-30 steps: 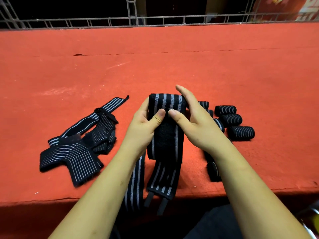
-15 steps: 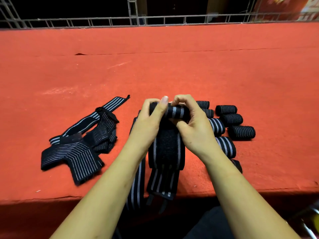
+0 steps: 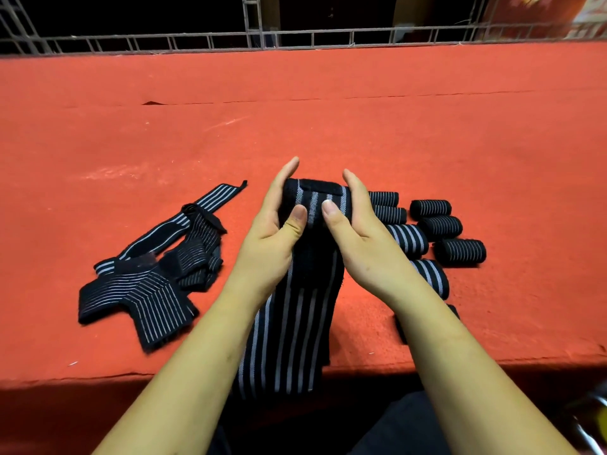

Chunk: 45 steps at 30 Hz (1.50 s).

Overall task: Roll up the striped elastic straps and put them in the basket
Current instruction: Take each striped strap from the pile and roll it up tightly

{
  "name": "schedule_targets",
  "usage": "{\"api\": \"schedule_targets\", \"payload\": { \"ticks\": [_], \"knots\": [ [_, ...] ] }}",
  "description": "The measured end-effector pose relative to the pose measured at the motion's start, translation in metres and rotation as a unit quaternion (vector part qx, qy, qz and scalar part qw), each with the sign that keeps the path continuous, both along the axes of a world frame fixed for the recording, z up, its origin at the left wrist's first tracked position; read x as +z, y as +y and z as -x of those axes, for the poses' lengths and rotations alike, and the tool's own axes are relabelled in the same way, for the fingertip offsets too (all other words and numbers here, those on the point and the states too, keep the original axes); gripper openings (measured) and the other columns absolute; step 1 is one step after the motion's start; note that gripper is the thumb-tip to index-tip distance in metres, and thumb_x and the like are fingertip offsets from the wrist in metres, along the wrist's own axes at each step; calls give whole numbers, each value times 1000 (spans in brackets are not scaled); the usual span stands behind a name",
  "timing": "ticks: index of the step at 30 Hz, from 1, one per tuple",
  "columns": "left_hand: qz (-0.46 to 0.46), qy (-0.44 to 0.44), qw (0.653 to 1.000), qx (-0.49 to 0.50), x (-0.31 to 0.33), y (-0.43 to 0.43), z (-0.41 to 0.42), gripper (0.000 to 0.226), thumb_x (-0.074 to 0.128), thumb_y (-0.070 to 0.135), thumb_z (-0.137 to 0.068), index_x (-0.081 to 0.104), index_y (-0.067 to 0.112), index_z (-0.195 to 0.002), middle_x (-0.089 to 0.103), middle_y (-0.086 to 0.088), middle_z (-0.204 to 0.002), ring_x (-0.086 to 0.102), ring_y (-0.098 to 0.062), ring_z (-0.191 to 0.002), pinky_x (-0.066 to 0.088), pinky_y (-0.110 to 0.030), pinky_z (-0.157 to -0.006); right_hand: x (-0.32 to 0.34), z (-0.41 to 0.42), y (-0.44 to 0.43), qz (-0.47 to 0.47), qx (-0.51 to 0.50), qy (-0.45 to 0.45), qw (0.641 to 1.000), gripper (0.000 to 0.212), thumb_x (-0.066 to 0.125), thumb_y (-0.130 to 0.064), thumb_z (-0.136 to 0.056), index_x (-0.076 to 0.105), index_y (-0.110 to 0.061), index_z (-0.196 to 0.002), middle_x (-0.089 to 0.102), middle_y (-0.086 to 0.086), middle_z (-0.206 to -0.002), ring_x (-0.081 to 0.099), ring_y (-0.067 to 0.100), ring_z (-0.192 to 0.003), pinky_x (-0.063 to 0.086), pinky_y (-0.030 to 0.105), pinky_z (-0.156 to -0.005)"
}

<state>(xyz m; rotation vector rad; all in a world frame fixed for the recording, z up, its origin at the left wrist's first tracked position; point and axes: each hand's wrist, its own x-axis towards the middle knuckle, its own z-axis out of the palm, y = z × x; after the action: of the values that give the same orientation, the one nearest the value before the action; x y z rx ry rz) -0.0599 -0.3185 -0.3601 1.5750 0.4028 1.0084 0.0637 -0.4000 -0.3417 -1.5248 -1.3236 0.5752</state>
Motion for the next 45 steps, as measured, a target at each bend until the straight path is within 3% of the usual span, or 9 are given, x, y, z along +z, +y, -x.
{"api": "schedule_targets", "payload": {
  "ticks": [3, 10, 16, 20, 23, 27, 29, 39, 45],
  "knots": [
    [-12, 30, 998, 59, -4, 0, -2, 46, 51, 21, -103, 36, 20, -146, 64, -2, -126, 62, -10, -116, 47, -34, -106, 2, -5, 2, -43, -22, -31, 998, 45, 58, -30, -98, 41, -24, -140, 60, -9, -125, 54, 1, -114, 43, 24, -101],
    [20, 59, 996, 67, -17, 0, -7, 32, 56, 40, -97, 56, 22, -124, 71, -7, -114, 68, -24, -108, 52, -55, -96, -9, -10, 6, -106, -65, 3, 992, 37, 69, -6, -86, 51, -23, -113, 60, -15, -89, 57, -2, -81, 46, 14, -75],
    [77, 58, 994, 59, -11, -2, -11, 47, 52, 73, -81, 64, 42, -113, 69, 1, -121, 63, -20, -119, 46, -50, -106, -17, -8, 8, -108, -14, -33, 994, 49, 56, 18, -80, 43, -23, -105, 54, -1, -104, 55, 13, -94, 45, 12, -81],
    [178, -17, 983, 43, -19, -3, -11, 37, 64, 46, -88, 59, 19, -112, 72, -3, -107, 68, -20, -105, 50, -43, -97, -18, -10, 8, -75, 54, -22, 995, 37, 59, -3, -87, 40, -28, -107, 52, 4, -120, 53, 22, -111, 47, 40, -99],
    [216, -78, 973, 13, -21, -8, -9, 25, 62, 18, -92, 55, 13, -115, 72, -7, -102, 68, -21, -98, 52, -44, -93, -15, -6, 6, -50, 34, 23, 998, 34, 59, -37, -95, 43, -29, -124, 51, -6, -131, 52, 7, -120, 42, 26, -102],
    [197, -87, 976, -21, -17, -4, -5, 64, 58, 0, -84, 43, 16, -144, 62, -20, -128, 60, -28, -117, 45, -43, -108, -19, -8, 7, -2, 3, 66, 998, 53, 37, -54, -101, 26, -34, -150, 47, -22, -140, 44, -12, -127, 34, 17, -109],
    [176, -81, 981, -8, -18, -1, -3, 72, 54, -11, -86, 40, 19, -149, 58, -18, -138, 57, -26, -126, 41, -42, -112, -22, -7, 6, -4, 12, 56, 998, 45, 39, -46, -103, 29, -34, -145, 54, -31, -123, 51, -21, -110, 39, 8, -96],
    [4, 46, 998, 44, -26, -1, 1, 74, 51, -3, -94, 33, 47, -145, 52, -1, -148, 49, -16, -137, 34, -46, -118, -35, -18, 7, -80, 13, 91, 993, 48, 61, -18, -89, 45, -34, -131, 64, -13, -117, 62, 11, -112, 53, 42, -95],
    [118, 59, 991, 1, -31, -5, -2, 48, 65, 31, -87, 54, 18, -132, 71, -2, -119, 64, -19, -117, 43, -47, -110, -36, -19, 7, -88, 14, 112, 990, 51, 56, 10, -87, 47, -33, -114, 61, -1, -94, 59, 16, -86, 51, 47, -83]
  ]
}}
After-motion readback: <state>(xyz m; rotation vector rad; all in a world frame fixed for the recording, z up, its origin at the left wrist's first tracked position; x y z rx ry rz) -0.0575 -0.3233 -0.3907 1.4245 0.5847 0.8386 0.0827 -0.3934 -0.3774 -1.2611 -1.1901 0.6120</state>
